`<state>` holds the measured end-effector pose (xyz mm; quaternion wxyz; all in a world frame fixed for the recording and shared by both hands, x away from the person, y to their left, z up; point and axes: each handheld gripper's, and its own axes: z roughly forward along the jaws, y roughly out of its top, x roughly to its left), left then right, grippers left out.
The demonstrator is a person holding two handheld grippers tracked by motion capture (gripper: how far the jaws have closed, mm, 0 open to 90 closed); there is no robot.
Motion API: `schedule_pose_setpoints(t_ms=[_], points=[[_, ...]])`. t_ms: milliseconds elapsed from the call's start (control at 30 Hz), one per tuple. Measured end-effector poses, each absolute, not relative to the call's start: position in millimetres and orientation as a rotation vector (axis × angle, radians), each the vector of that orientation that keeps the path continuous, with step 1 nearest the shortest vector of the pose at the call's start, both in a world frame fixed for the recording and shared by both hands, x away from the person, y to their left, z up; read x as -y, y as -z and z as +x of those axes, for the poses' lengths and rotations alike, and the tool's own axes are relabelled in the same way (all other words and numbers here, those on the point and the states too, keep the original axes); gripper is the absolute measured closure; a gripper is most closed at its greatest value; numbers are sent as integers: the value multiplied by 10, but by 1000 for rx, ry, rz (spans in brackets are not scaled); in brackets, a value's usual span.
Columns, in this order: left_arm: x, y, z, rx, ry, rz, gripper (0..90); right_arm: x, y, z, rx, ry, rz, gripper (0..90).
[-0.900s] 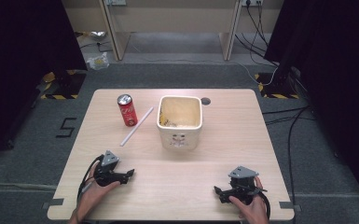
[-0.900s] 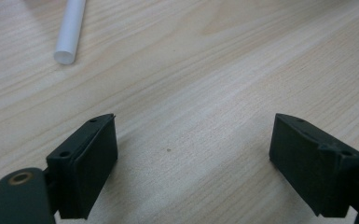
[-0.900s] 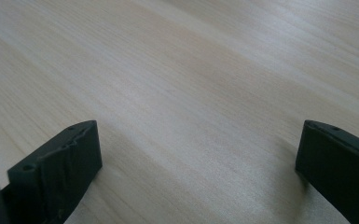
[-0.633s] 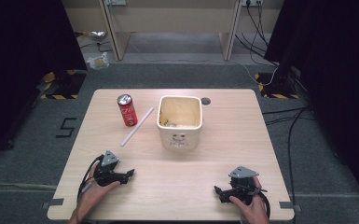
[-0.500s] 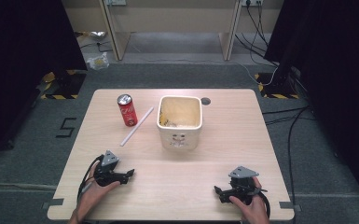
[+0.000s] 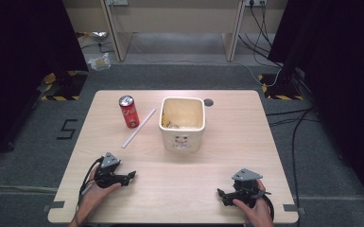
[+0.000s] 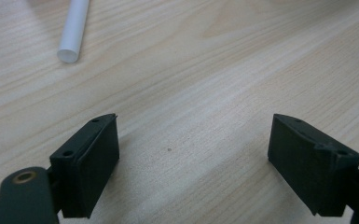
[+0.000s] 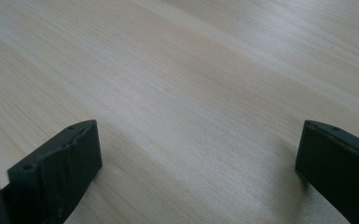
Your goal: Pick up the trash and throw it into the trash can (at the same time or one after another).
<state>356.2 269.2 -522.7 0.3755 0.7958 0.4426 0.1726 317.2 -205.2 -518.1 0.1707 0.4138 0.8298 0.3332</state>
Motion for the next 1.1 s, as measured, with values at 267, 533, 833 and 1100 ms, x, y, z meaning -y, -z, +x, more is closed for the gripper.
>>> schedule_pose_setpoints(t_ms=[267, 533, 833, 1100], points=[[-2708, 5150, 3595, -1138, -458, 2010, 176, 2052, 5181, 3172, -2357, -946, 1175, 5], [-2761, 5056, 3714, -1168, -495, 1971, 170, 2052, 5181, 3172, -2357, -947, 1176, 5], [-2753, 4967, 3973, -1198, -534, 1944, 169, 2052, 5181, 3172, -2357, -946, 1175, 5], [-2782, 4923, 4168, -1227, -551, 1917, 169, 2051, 5182, 3172, -2357, -946, 1175, 5]])
